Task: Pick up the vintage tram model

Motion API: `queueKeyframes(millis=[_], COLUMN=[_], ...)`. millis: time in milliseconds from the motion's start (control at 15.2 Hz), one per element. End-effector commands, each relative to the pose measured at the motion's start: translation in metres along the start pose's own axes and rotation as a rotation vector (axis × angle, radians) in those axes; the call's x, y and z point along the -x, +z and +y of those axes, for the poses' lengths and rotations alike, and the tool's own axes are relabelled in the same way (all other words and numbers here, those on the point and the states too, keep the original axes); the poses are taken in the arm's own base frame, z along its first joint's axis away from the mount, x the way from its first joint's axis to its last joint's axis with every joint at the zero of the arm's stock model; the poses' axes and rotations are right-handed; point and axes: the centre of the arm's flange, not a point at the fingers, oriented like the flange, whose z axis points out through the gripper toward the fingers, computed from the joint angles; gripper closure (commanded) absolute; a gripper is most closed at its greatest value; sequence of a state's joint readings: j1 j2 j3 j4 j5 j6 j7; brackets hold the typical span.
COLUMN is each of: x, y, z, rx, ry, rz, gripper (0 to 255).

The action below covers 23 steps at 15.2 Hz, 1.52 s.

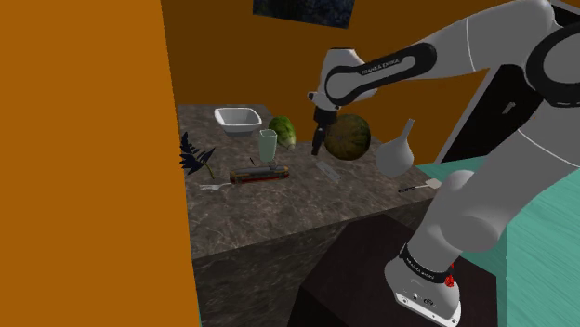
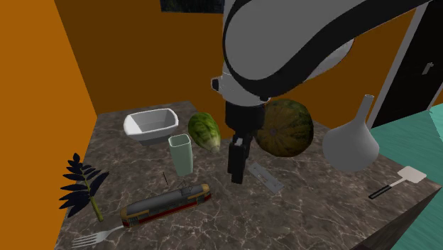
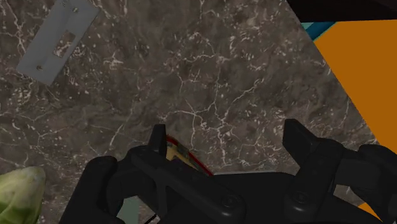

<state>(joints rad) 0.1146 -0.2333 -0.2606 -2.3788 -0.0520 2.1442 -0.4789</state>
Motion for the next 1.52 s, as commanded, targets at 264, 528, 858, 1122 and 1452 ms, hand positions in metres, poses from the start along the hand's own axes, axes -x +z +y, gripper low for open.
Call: queueKeyframes(millis=[264,528,858,1122,1452], x=[-0.058,-0.098,-0.15,-0.191,-0.191], y=[0.046,0.075,0.111,0.138,0.164], z=[0.013,0.017,0.015,0.008,0.009], rx=[-0.006,-0.011,-0.017,-0.022,-0.022], ry=[-0.172,-0.284,-0.424,-0.536,-0.536], rz=[0.038,0.063,0.094,0.118,0.118], gripper=[0,0,0,0,0])
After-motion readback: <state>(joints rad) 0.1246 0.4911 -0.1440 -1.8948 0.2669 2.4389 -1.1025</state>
